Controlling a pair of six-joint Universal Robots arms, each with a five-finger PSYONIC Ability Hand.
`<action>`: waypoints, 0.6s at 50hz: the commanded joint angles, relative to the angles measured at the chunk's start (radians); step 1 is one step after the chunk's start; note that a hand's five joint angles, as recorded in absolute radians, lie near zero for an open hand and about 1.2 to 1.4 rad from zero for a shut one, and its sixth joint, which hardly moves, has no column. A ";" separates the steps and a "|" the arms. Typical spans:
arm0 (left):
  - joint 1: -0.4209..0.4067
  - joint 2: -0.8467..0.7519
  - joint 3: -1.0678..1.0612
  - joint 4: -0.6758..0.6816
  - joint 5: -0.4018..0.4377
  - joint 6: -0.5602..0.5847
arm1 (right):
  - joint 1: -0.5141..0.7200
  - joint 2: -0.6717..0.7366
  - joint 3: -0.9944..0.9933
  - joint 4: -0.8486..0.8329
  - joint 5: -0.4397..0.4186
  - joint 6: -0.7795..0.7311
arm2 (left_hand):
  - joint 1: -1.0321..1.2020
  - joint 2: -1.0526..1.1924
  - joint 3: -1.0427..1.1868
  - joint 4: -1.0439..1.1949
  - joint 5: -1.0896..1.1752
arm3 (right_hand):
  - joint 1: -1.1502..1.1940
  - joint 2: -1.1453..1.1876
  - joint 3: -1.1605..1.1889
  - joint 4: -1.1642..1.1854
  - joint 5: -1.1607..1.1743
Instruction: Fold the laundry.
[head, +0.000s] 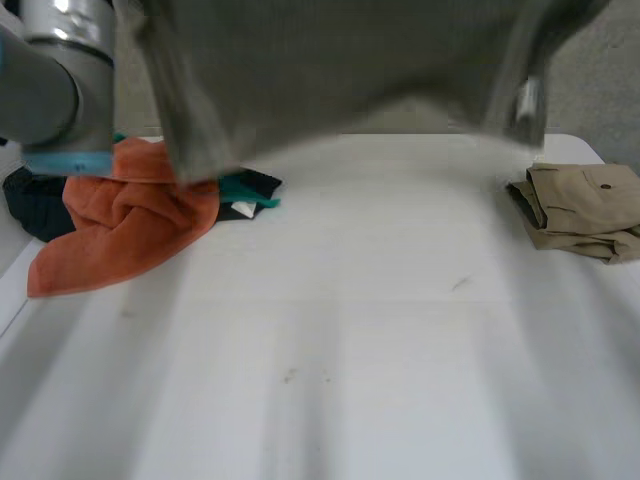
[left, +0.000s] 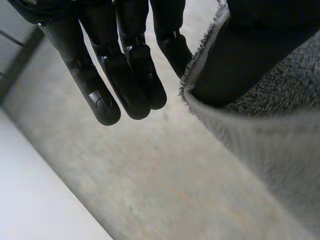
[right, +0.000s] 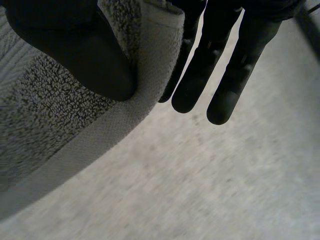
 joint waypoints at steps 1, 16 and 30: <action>0.007 0.076 -0.186 -0.063 0.009 -0.078 | 0.000 -0.019 0.092 0.074 -0.048 -0.001 | 0.244 0.197 0.200 0.194 0.253 | 0.277 0.220 0.206 0.198 0.201; -0.006 0.059 -0.719 -0.106 0.013 -0.072 | -0.015 0.022 0.513 0.332 -0.262 -0.016 | 0.244 0.197 0.200 0.194 0.253 | 0.277 0.220 0.206 0.198 0.201; 0.051 -0.057 -0.808 -0.101 0.047 -0.072 | -0.110 0.038 0.644 0.340 -0.291 -0.105 | -0.305 -0.352 -0.348 -0.354 -0.296 | 0.277 0.220 0.206 0.198 0.201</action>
